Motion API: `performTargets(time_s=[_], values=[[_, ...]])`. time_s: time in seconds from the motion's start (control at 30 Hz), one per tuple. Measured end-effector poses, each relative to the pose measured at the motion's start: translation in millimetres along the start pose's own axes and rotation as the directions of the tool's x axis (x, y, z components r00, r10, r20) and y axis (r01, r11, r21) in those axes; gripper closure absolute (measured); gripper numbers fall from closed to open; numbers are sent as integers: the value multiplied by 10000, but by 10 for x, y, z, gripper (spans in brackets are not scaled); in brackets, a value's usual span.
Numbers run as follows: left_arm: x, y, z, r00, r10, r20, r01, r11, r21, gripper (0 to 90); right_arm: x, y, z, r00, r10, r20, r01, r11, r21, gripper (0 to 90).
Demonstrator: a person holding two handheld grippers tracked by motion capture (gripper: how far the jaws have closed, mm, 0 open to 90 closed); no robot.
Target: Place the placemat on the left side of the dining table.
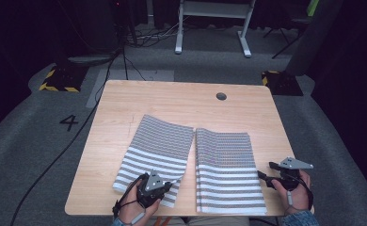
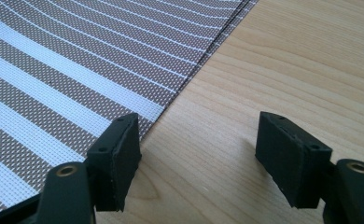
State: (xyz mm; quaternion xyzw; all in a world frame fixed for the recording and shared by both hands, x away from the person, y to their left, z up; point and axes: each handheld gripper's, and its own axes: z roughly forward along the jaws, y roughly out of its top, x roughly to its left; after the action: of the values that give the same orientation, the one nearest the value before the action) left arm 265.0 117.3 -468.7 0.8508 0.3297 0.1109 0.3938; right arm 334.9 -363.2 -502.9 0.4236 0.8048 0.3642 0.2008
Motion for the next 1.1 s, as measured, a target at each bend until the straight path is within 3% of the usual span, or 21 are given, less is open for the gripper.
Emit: performTargets(time_s=[0.23, 0.33, 0.37, 0.47, 0.6, 0.63, 0.67, 0.7, 0.73, 0.97, 1.0, 1.07, 1.1], values=[[119, 188, -302, 9990, 80, -438, -109, 9976, -677, 888, 0, 0, 0, 10000, 8, -3, -8, 10000, 3, 310], [207, 295, -501, 9954, 126, -946, -234, 9933, -1132, 888, 0, 2, 2, 10000, 10, 4, -10, 10000, 9, 310], [207, 295, -501, 9954, 126, -946, -234, 9933, -1132, 888, 0, 2, 2, 10000, 10, 4, -10, 10000, 9, 310], [318, 356, -645, 9875, 125, -1570, -346, 9897, -1389, 888, 7, 7, 8, 9999, 122, -13, -122, 9999, -29, 309], [538, 386, -795, 9707, -216, -2394, -175, 9869, -1601, 888, 7, 7, 7, 9999, 123, -8, -123, 9999, -18, 309], [593, 388, -825, 9635, -272, -2663, -161, 9871, -1590, 888, 7, 7, 7, 9999, 121, -8, -121, 9999, -25, 309], [704, 385, -868, 9480, -311, -3167, -174, 9887, -1491, 888, 7, 7, 8, 9999, 116, -10, -117, 9999, -24, 309], [760, 377, -887, 9410, -343, -3368, -155, 9895, -1440, 888, 7, 7, 7, 9999, 115, -9, -115, 9999, -21, 309], [760, 377, -887, 9410, -343, -3368, -155, 9895, -1440, 888, 7, 7, 7, 9999, 115, -6, -115, 9999, -19, 309], [1097, 247, -973, 9024, -1065, -4175, 523, 9889, -1392, 888, 7, 7, 6, 9999, 111, -15, -111, 9999, -20, 309], [1097, 247, -973, 9024, -1065, -4175, 523, 9889, -1392, 888, 7, 7, 7, 9999, 109, -2, -109, 9999, -22, 309], [1180, 209, -1007, 8885, -1197, -4431, 689, 9892, -1290, 888, 7, 7, 7, 9999, 115, -2, -115, 9999, -21, 309], [1180, 209, -1007, 8885, -1197, -4431, 689, 9892, -1290, 888, 7, 7, 7, 9999, 115, -2, -115, 9999, -21, 309]])
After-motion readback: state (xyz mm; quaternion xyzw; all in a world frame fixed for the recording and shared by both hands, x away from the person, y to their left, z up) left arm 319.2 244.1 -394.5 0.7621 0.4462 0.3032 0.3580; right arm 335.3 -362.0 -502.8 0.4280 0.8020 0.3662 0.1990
